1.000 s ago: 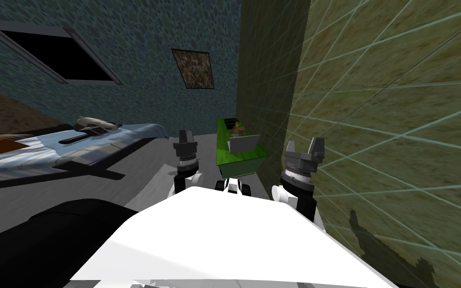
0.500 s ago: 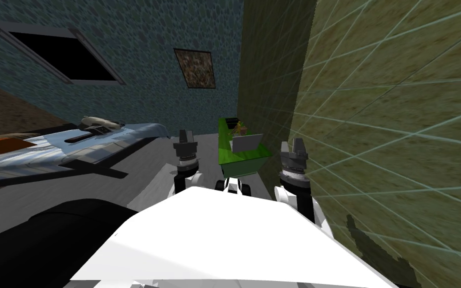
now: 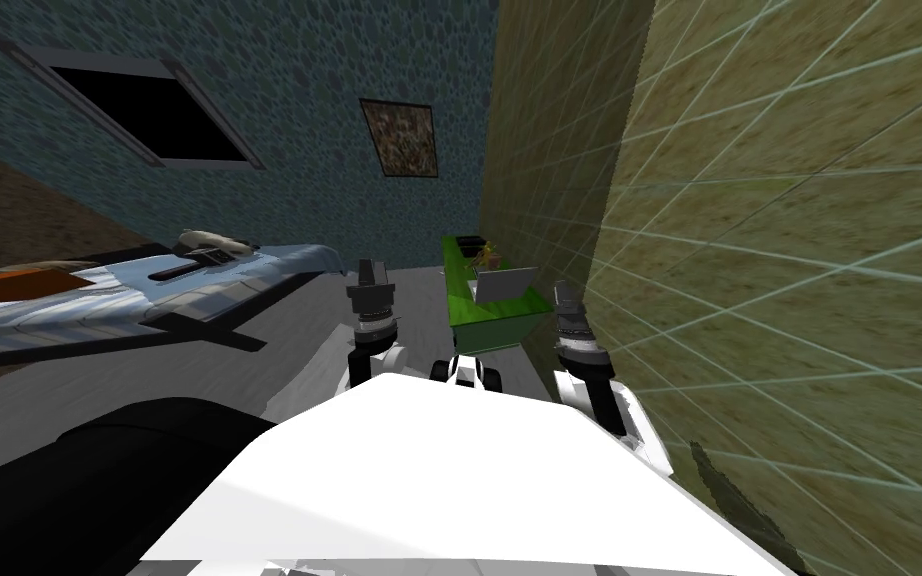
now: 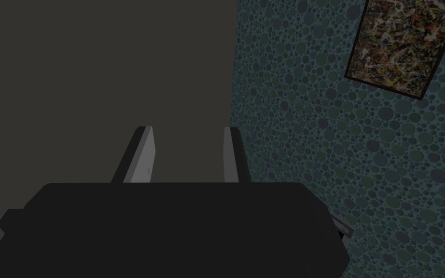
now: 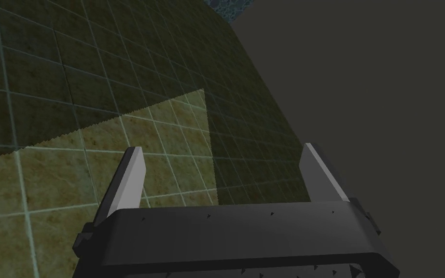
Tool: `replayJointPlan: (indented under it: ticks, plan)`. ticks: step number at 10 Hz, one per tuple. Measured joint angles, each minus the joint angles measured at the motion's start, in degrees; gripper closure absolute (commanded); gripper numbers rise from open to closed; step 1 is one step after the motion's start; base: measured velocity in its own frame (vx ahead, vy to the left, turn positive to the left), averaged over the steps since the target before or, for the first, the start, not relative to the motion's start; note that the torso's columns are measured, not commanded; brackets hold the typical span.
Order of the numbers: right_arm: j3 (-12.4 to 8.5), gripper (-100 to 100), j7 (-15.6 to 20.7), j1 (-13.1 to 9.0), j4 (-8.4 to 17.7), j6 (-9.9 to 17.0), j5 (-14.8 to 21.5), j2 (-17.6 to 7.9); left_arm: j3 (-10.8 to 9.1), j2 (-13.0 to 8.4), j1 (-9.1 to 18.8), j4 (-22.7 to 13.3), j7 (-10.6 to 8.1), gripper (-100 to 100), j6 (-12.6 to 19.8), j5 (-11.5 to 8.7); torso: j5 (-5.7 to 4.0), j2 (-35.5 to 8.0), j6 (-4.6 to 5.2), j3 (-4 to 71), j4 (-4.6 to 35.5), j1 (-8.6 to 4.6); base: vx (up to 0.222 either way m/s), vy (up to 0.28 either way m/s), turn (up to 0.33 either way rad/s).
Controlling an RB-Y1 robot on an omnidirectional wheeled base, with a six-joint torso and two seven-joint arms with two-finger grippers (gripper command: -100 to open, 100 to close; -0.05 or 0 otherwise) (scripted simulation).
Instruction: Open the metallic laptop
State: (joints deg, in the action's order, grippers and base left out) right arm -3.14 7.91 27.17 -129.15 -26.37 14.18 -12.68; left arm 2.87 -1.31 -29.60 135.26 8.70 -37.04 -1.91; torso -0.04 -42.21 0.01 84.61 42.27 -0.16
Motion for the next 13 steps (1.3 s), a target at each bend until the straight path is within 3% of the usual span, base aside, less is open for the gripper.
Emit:
replayJointPlan:
  ticks: [13]
  plan:
    - [-2.8, -100, 15.4, -6.2, 11.4, 6.7, 20.5, -4.2, 0.00, 0.0, 0.0, 0.0, 0.00, 0, 0.0, 0.0, 0.08, -0.1, -0.01, -0.1, 0.0, 0.33, -0.038, 0.113, 0.037]
